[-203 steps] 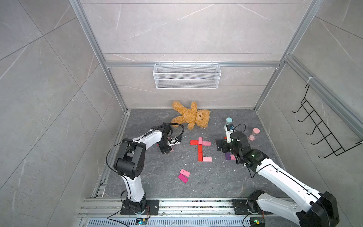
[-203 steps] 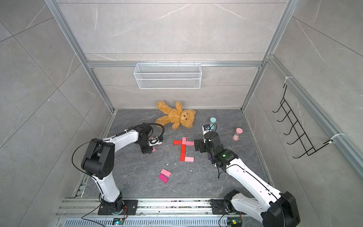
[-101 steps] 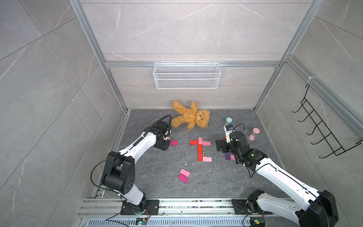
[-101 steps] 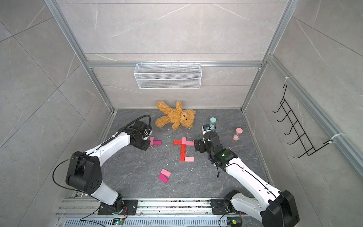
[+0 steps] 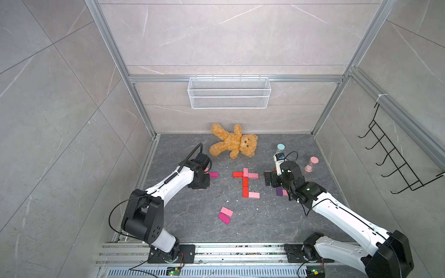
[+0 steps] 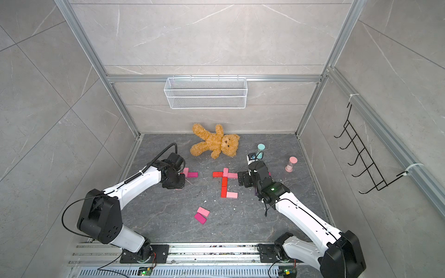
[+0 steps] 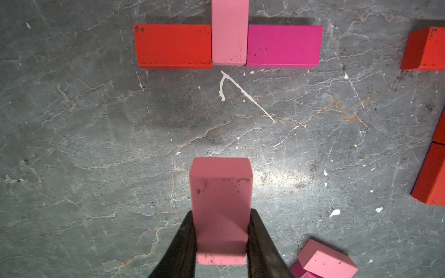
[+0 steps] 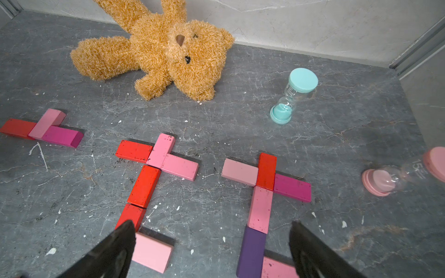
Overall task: Assemble the letter t with building blocks
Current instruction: Assemble the building block at the center of the board.
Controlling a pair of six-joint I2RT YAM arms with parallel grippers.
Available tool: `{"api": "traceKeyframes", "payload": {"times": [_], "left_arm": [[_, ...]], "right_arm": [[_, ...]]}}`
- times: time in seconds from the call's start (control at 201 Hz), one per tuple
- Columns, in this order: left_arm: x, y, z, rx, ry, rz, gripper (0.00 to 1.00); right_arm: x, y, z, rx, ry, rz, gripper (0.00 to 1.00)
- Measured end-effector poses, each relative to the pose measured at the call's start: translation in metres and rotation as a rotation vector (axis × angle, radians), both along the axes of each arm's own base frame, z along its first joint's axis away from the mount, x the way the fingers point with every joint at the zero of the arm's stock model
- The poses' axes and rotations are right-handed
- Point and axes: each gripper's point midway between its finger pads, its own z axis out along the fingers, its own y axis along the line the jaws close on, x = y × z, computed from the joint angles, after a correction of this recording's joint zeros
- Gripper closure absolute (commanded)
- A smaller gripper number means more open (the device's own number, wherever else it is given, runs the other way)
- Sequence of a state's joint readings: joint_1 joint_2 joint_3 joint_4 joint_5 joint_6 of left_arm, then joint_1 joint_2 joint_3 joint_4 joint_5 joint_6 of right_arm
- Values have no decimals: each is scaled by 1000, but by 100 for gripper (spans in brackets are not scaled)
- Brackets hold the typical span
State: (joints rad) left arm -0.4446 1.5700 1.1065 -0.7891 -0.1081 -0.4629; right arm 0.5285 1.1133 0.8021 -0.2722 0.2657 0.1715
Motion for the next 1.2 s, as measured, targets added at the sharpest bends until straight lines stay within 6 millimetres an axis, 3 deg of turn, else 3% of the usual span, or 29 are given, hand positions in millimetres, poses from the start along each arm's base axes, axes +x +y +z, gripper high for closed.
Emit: {"api": "traceKeyframes", "payload": {"times": [0.304, 0.657, 1.2], "left_arm": [[-4, 4, -39, 59, 123, 62, 100], [15, -3, -46, 77, 131, 66, 100], [26, -8, -62, 101, 168, 22, 100]], "right_arm": [[0, 0, 0, -3, 0, 2, 0], [0, 0, 0, -6, -1, 4, 0], [0, 0, -1, -8, 3, 3, 0]]}}
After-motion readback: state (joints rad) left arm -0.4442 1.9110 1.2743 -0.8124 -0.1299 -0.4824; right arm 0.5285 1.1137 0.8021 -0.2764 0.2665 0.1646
